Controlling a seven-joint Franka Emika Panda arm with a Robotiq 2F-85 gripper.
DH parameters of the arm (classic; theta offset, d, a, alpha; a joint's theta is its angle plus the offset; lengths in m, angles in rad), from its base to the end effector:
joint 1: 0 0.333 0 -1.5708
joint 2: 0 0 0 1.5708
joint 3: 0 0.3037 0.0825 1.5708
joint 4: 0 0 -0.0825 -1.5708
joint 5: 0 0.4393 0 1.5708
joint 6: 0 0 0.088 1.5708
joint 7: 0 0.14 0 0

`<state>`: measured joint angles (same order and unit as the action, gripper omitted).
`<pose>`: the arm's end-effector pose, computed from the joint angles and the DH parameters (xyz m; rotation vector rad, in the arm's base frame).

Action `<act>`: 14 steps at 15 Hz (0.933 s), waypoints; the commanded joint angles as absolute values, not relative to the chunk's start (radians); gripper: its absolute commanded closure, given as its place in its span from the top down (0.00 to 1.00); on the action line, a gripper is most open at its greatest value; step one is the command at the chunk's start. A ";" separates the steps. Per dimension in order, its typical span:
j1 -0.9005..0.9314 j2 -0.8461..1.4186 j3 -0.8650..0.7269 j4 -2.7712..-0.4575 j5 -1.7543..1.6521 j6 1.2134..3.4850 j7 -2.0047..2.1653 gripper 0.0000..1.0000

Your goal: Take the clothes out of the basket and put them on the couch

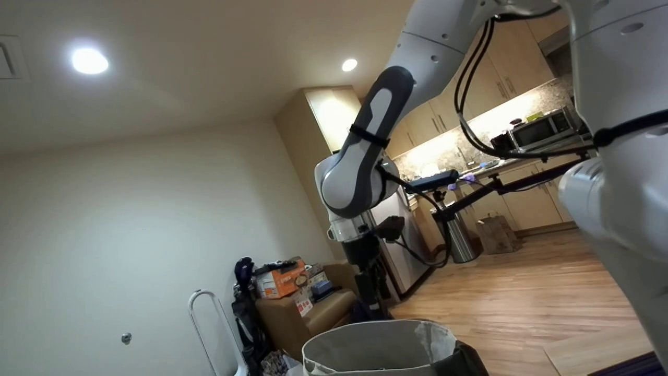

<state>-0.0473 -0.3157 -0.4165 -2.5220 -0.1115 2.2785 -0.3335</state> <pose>0.4360 -0.2106 0.3071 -3.1222 0.0694 -0.0972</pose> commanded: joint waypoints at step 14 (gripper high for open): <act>-0.148 0.104 -0.490 -2.490 0.184 2.924 -0.806 1.00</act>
<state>-0.1484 0.1044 -0.4901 -2.4900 0.1840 2.9242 -0.8061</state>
